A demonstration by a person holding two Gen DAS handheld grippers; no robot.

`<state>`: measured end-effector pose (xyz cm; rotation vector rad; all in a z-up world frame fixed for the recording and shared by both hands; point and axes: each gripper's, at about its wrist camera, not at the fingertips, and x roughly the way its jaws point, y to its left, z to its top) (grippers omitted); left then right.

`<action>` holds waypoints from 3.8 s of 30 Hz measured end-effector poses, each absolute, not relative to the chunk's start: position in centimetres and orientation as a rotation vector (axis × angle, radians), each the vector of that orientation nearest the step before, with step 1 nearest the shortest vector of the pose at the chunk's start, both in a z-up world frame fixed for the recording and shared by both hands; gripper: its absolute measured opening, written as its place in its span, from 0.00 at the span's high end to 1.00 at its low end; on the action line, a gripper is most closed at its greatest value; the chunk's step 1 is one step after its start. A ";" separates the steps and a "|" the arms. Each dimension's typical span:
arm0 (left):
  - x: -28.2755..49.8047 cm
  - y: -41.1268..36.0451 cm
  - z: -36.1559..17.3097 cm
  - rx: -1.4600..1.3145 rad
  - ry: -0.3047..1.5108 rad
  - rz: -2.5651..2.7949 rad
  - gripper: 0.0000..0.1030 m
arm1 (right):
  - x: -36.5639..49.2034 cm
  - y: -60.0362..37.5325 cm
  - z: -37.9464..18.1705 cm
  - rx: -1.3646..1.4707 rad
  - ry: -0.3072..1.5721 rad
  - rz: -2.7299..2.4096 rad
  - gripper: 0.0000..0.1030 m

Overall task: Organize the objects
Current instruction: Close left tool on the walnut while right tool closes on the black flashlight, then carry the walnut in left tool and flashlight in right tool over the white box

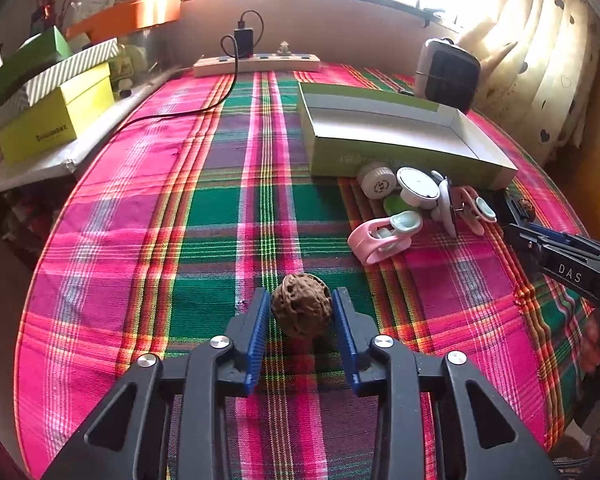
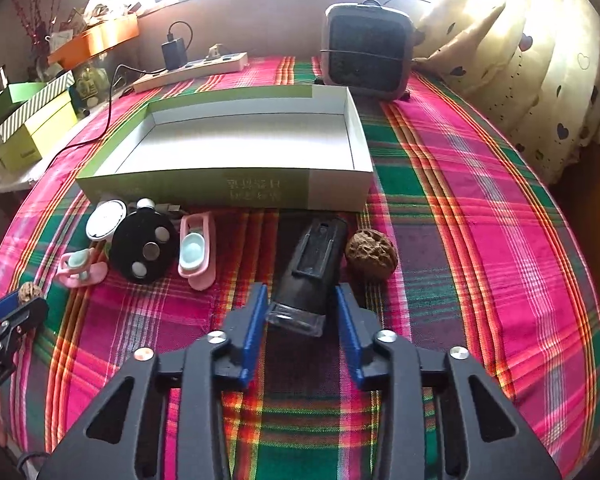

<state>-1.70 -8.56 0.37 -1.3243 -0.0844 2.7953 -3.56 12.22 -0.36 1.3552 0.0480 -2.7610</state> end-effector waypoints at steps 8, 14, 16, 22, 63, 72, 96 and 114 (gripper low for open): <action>-1.7 -8.4 0.3 -1.323 -0.091 2.790 0.72 | -3.5 12.4 -0.3 1.335 0.050 -2.744 0.71; -2.0 -8.1 0.8 -1.301 -0.095 2.787 0.72 | -3.2 12.3 -0.2 1.309 0.046 -2.731 0.72; -2.1 -8.1 1.1 -1.293 -0.097 2.785 0.72 | -3.0 12.4 0.0 1.298 0.041 -2.728 0.72; -2.9 -7.7 2.1 -1.260 -0.106 2.775 0.72 | -2.7 12.5 0.6 1.269 0.031 -2.716 0.72; -6.3 -6.0 4.1 -1.228 -0.081 2.731 0.72 | -4.7 12.8 1.5 1.263 0.044 -2.686 0.72; -8.4 -5.1 5.4 -1.186 -0.059 2.708 0.72 | -5.5 12.8 3.6 1.200 0.038 -2.694 0.72; -18.1 -4.8 3.8 -1.273 -0.026 2.698 0.72 | -14.9 13.0 3.0 1.263 0.069 -2.689 0.72; -21.9 -3.8 2.2 -1.313 0.033 2.697 0.72 | -18.3 12.4 0.9 1.318 0.120 -2.666 0.72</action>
